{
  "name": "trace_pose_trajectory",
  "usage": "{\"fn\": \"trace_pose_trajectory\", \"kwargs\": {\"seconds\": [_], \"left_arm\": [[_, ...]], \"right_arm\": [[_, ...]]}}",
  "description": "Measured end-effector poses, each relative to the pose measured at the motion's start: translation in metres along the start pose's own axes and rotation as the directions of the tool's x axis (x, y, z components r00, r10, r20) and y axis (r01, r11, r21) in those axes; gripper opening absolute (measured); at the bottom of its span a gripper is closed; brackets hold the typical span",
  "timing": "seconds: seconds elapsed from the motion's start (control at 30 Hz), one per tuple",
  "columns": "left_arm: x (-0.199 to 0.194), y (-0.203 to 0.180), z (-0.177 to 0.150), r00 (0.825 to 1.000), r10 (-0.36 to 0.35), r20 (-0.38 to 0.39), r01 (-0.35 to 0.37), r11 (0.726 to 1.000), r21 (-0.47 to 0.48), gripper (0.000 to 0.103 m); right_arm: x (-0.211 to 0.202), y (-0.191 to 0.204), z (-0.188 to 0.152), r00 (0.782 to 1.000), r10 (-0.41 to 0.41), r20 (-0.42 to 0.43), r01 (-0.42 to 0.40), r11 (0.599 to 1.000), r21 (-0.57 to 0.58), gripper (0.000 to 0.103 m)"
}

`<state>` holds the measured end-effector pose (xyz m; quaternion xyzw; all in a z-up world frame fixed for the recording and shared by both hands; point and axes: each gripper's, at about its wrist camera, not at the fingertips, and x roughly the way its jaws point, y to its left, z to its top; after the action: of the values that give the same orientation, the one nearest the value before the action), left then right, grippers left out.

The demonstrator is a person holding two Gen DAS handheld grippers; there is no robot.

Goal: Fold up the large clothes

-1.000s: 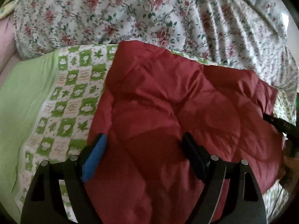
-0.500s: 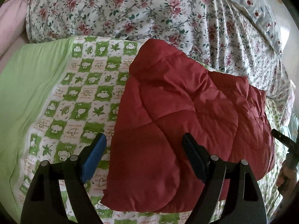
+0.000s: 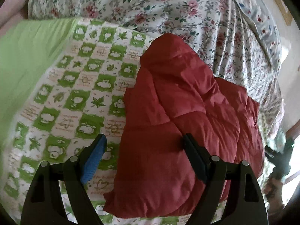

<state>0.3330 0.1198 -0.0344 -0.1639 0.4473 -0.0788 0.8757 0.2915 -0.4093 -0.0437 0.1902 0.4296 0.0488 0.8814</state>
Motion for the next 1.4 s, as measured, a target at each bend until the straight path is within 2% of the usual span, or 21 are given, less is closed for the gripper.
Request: {"fn": "trace_pose_trajectory", "kwargs": {"seconds": [0.13,0.4,0.57,0.6,0.63,0.67,0.73,0.8,0.9,1.03,1.13,1.4], "left_arm": [[0.014,0.014,0.002,0.995,-0.093,-0.032,0.09,0.993,-0.072,0.084],[0.034,0.017,0.004,0.98,-0.192,-0.054,0.183,0.973,-0.138,0.086],[0.042,0.002,0.003,0.971,-0.228,-0.075,0.219,0.969,-0.117,0.086],[0.042,-0.005,0.003,0.974,-0.212,-0.075,0.205,0.975,-0.087,0.085],[0.041,-0.01,0.002,0.977,-0.198,-0.073,0.194,0.979,-0.065,0.078],[0.04,-0.015,0.002,0.979,-0.191,-0.073,0.189,0.981,-0.044,0.075],[0.035,-0.017,0.001,0.976,-0.205,-0.068,0.203,0.979,-0.037,0.059],[0.028,-0.018,0.001,0.974,-0.22,-0.052,0.219,0.975,-0.029,0.05],[0.012,-0.026,-0.001,0.977,-0.211,-0.029,0.212,0.977,0.009,0.042],[-0.013,-0.029,-0.008,0.973,-0.23,-0.007,0.23,0.973,0.028,0.038],[-0.04,-0.027,-0.025,0.971,-0.24,-0.006,0.24,0.969,0.055,0.037],[-0.1,-0.012,-0.082,0.966,-0.26,-0.018,0.26,0.964,0.058,0.036]], "right_arm": [[0.017,-0.009,-0.001,0.998,0.05,-0.038,-0.048,0.997,0.052,0.091],[0.038,-0.017,0.003,0.989,0.129,-0.072,-0.119,0.985,0.124,0.095],[0.051,-0.007,0.005,0.978,0.18,-0.101,-0.167,0.978,0.125,0.094],[0.052,-0.005,0.005,0.978,0.179,-0.105,-0.166,0.979,0.119,0.093],[0.053,-0.002,0.005,0.979,0.174,-0.108,-0.162,0.981,0.111,0.09],[0.054,0.0,0.005,0.978,0.178,-0.112,-0.166,0.98,0.106,0.083],[0.052,0.0,0.004,0.976,0.186,-0.117,-0.173,0.979,0.112,0.073],[0.049,0.001,0.003,0.973,0.195,-0.123,-0.181,0.977,0.113,0.056],[0.035,0.007,0.003,0.973,0.197,-0.12,-0.186,0.977,0.103,0.042],[0.008,0.019,-0.003,0.973,0.207,-0.105,-0.2,0.977,0.079,0.037],[-0.015,0.025,-0.015,0.968,0.228,-0.102,-0.222,0.972,0.072,0.035],[-0.077,0.036,-0.077,0.95,0.288,-0.122,-0.277,0.956,0.1,0.034]]}}
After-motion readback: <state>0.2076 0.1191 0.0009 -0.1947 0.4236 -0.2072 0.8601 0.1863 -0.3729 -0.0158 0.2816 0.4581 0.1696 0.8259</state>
